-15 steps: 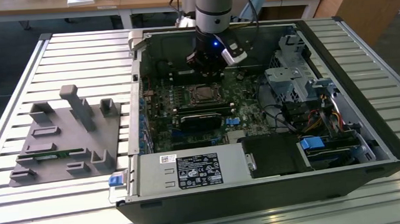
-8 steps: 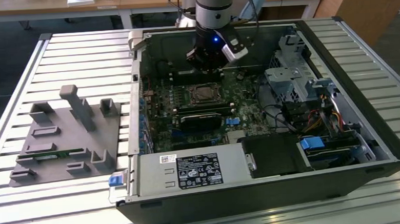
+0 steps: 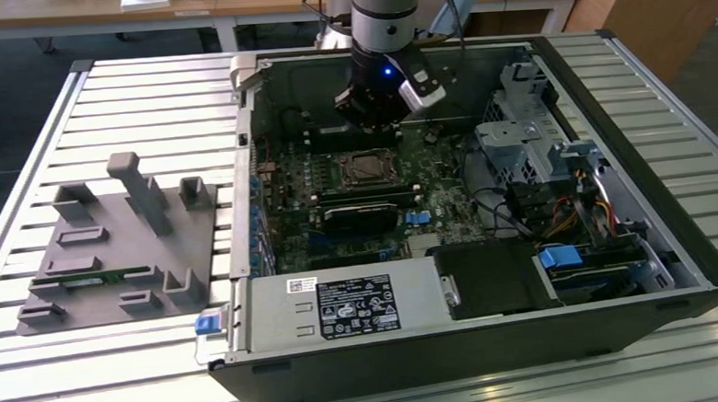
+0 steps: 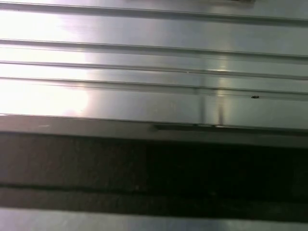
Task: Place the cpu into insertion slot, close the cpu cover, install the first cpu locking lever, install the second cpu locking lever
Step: 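Install the second cpu locking lever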
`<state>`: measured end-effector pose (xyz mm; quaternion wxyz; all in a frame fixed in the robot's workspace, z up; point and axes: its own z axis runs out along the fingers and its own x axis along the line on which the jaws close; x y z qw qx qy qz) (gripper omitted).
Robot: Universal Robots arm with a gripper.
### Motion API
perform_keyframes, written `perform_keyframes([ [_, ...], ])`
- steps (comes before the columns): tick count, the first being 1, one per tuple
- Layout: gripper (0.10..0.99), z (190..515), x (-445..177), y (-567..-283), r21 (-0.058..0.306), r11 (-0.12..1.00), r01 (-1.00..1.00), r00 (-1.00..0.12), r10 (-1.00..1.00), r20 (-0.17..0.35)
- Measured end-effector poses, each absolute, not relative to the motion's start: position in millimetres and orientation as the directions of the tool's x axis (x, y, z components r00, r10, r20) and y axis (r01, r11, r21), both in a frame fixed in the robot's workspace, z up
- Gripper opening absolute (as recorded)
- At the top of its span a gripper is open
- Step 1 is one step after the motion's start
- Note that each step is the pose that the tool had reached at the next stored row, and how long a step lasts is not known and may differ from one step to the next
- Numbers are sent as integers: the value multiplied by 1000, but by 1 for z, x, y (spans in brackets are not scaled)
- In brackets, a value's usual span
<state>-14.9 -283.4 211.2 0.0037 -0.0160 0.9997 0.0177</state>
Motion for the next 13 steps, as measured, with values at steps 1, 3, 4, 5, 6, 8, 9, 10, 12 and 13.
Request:
perform_keyframes([
  [1, 106, 211, -15, -283, 35, 999, -32, -999, -32, -8],
  [3, 106, 211, -15, -284, 35, 999, -32, -999, -32, -8],
  [4, 106, 211, -15, -284, 35, 999, -32, -999, -32, -8],
  [5, 106, 211, -15, -284, 35, 999, -32, -999, -32, -8],
  [6, 106, 211, -15, -285, 35, 999, -32, -999, -32, -8],
  [8, 106, 211, -15, -286, 35, 999, -32, -999, -32, -8],
  [9, 106, 211, -15, -286, 35, 999, -32, -999, -32, -8],
  [10, 106, 211, -15, -287, 35, 999, -32, -999, -32, -8],
  [12, 106, 211, -15, -289, 35, 999, -32, -999, -32, -8],
  [13, 106, 211, -15, -291, 35, 999, -32, -999, -32, -8],
])
